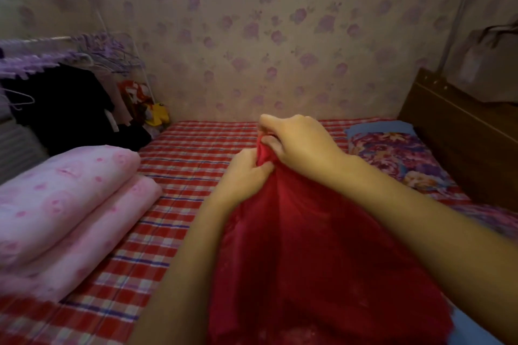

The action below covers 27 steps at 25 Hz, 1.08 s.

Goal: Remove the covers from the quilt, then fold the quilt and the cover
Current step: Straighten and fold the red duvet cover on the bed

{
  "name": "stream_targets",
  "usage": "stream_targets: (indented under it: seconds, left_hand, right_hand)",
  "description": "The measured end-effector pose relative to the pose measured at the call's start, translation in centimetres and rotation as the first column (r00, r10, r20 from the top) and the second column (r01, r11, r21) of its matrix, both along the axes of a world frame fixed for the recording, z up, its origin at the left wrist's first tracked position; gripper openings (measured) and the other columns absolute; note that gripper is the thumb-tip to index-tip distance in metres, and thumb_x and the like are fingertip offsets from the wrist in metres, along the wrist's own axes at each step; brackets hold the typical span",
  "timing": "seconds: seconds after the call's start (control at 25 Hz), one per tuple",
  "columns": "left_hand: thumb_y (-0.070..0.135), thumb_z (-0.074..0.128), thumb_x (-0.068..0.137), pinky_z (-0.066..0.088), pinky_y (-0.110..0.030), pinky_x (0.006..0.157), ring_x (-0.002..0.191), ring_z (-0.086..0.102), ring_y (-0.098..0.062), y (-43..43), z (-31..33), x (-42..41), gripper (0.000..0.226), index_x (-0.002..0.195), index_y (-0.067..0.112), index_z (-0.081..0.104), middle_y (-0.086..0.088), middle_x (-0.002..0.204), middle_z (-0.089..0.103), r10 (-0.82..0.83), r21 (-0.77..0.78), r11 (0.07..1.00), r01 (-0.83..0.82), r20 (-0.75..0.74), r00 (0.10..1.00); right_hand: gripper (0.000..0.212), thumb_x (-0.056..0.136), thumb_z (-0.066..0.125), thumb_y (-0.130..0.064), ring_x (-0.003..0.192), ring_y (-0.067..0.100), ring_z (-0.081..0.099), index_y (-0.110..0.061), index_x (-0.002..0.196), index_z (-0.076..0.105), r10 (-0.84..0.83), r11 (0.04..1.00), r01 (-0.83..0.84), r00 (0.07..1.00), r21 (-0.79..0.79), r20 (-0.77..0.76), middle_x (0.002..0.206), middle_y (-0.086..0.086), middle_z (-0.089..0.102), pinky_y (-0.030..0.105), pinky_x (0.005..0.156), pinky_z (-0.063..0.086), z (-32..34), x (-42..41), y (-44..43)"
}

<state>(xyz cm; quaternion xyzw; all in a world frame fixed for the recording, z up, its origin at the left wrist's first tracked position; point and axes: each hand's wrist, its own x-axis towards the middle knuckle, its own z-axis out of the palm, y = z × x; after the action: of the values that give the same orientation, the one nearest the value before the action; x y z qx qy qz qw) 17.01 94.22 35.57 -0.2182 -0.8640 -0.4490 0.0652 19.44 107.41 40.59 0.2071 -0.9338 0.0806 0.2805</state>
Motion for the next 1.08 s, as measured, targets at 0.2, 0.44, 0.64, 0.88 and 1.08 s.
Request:
stream_targets:
  seconds: [0.2,0.44,0.64,0.88,1.08]
  left_hand:
    - [-0.006,0.038,0.088,0.04,-0.011,0.054,0.056,0.053,0.004,0.8,-3.2,0.4,0.036,0.079,0.018,0.064,0.011,0.065,0.06,0.092,0.535,0.806,-0.252,0.307,0.947]
    - [-0.001,0.035,0.095,0.039,-0.014,0.044,0.042,0.045,0.0,1.7,-5.6,1.0,0.032,0.08,0.014,0.058,0.009,0.049,0.054,-0.108,0.716,0.64,-0.279,0.443,0.89]
    - [-0.002,0.04,0.095,0.043,-0.013,0.052,0.049,0.049,0.0,1.1,-6.4,0.8,0.028,0.08,0.013,0.059,0.009,0.054,0.057,-0.155,0.762,0.598,-0.247,0.413,0.898]
    - [0.002,0.044,0.092,0.044,-0.02,0.066,0.067,0.054,-0.005,-0.4,-6.6,0.3,0.024,0.082,0.015,0.061,0.004,0.073,0.062,0.106,0.448,0.861,-0.242,0.307,0.946]
    - [0.025,0.049,0.079,0.031,-0.035,0.057,0.056,0.046,-0.018,-2.8,-8.2,1.0,0.013,0.074,0.013,0.049,0.003,0.058,0.049,0.257,-0.107,0.957,-0.269,-0.11,0.96]
  right_hand:
    - [0.024,0.096,0.049,-0.014,0.054,0.006,0.052,-0.019,0.073,0.053,0.307,0.791,0.031,0.843,-0.611,0.442,0.062,-0.009,0.055,0.028,0.059,0.04,-7.0,0.7,3.1]
    - [0.036,0.075,0.066,0.006,0.044,0.002,0.057,-0.029,0.078,0.059,0.407,0.653,0.005,0.841,-0.757,0.356,0.063,-0.004,0.064,0.014,0.05,0.043,-11.7,2.3,1.5]
    - [0.016,0.072,0.071,-0.009,0.065,0.002,0.054,-0.017,0.086,0.071,0.202,0.901,-0.066,0.939,-0.43,0.279,0.08,-0.005,0.068,0.025,0.066,0.046,-13.7,1.1,1.9]
    - [0.01,0.085,0.051,-0.006,0.08,0.017,0.059,-0.012,0.09,0.057,0.239,0.877,-0.114,0.946,-0.466,0.217,0.085,-0.002,0.062,0.037,0.073,0.046,-15.1,0.6,1.3]
    - [0.012,0.09,0.051,-0.007,0.061,0.001,0.046,-0.019,0.091,0.05,0.075,0.814,-0.014,0.994,-0.58,0.081,0.068,-0.015,0.05,0.02,0.062,0.033,-7.4,0.5,5.9]
